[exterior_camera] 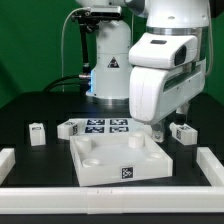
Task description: Assemble one leg
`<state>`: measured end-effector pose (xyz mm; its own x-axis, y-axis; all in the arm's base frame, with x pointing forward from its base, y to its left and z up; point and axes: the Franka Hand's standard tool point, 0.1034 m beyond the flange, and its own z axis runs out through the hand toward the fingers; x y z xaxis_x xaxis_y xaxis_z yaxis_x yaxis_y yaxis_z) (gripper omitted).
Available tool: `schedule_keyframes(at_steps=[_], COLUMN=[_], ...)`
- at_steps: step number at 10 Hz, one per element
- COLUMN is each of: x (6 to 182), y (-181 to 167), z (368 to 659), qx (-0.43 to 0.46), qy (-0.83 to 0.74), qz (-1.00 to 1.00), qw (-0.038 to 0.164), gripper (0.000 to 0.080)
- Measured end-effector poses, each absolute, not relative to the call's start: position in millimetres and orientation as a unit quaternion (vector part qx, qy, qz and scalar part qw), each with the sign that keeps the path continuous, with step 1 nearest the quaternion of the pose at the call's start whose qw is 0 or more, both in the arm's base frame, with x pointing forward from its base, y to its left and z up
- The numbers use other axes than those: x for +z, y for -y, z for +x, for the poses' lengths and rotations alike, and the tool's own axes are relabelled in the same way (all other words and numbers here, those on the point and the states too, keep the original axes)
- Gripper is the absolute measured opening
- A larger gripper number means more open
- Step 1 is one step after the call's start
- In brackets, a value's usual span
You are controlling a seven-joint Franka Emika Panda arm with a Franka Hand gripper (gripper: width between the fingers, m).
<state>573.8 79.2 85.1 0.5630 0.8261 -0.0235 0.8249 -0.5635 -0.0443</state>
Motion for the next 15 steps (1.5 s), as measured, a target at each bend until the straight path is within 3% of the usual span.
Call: schedule_keyframes(at_steps=[8,10,11,15], x=[84.6,76.4,70.8,66.7], y=[-78.7,-58.2,-43.6,-33.7], z=[573.6,564.8,546.4,542.8], qx=[0.021,-0.023,-0.018,-0.014], qy=[0.467,0.541,0.569,0.615], qz=[-0.884,-0.841,-0.822,-0.788], qw=[0.014,-0.002,-0.001,-0.004], gripper=[0.065,0.065,0.065,0.065])
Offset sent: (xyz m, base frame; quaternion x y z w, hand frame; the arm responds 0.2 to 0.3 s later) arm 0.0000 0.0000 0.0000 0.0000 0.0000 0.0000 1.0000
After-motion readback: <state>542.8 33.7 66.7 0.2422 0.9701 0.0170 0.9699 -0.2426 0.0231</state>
